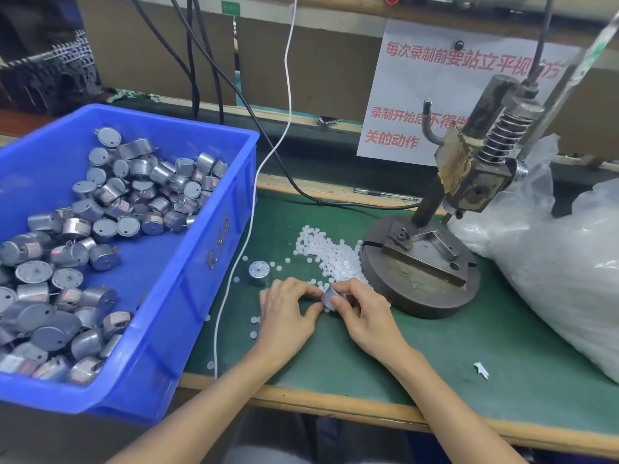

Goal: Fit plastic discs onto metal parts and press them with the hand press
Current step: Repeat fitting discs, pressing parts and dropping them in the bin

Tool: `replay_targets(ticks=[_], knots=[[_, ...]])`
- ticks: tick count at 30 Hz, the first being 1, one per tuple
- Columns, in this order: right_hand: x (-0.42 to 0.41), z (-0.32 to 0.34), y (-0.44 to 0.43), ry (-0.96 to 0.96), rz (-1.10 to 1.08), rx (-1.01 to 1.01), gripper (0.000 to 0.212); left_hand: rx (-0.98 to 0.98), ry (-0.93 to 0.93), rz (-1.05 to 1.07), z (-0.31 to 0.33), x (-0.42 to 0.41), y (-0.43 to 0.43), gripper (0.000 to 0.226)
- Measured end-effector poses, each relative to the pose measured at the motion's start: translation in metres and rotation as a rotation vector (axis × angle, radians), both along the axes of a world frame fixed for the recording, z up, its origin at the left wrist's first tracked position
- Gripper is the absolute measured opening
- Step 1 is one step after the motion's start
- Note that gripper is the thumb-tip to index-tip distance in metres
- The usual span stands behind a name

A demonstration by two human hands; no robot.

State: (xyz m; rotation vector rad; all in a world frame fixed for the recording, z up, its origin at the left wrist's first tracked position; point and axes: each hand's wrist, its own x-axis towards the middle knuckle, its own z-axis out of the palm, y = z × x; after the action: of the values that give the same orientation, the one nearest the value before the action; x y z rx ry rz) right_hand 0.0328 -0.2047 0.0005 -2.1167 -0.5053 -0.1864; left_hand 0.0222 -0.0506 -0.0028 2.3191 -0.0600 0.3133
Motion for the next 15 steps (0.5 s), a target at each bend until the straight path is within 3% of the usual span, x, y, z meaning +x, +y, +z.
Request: replay_targets(ticks=[7, 11, 15], knots=[[-0.0019, 0.0053, -0.0008, 0.110, -0.054, 0.112, 0.023, 0.004, 0.005, 0.004, 0.0002, -0.0004, 0.0004, 0.010], [-0.0007, 0.0011, -0.0006, 0.036, -0.035, 0.053, 0.017, 0.003, 0.004, 0.000, 0.0003, -0.0006, 0.0006, 0.011], [-0.0011, -0.0018, 0.0003, -0.168, -0.006, -0.087, 0.005, 0.008, 0.008, -0.005, -0.0001, -0.0003, 0.0009, 0.011]])
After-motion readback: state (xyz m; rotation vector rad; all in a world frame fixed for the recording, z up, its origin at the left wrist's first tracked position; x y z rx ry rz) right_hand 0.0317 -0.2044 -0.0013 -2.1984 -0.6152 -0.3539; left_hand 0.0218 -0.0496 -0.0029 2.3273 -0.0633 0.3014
